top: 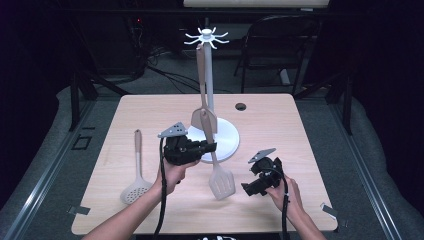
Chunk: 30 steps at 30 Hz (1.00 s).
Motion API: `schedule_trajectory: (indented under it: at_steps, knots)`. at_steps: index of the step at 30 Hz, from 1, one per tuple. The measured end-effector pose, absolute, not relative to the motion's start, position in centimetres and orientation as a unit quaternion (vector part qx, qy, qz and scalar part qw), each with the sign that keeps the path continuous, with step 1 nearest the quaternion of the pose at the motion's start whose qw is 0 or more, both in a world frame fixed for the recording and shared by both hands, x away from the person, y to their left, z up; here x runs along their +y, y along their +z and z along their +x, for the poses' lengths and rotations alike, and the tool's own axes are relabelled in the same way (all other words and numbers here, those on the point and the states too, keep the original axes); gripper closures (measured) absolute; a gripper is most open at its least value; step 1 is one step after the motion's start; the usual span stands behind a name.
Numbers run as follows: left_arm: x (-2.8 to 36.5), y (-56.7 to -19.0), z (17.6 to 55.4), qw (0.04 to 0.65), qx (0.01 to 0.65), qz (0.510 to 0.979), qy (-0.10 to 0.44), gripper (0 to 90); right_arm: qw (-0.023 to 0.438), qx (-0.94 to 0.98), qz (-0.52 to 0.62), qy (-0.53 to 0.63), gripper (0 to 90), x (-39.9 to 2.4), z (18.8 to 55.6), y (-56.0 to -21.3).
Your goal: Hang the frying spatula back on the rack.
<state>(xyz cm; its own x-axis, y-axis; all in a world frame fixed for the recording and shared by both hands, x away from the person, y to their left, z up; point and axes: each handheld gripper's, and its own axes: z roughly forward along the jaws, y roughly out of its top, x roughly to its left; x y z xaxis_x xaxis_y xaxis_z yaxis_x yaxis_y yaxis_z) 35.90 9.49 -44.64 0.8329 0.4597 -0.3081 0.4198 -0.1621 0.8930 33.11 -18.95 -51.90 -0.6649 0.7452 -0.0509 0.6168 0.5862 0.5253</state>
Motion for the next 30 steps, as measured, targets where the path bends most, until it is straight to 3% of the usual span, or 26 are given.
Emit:
schedule_trajectory:
  at_steps: [30]
  knots:
    - [7.8,-38.2,40.6,0.562,0.244,0.788,0.061,77.7,0.139,0.889,0.375,0.224,0.5,-18.9,33.3,-51.7]
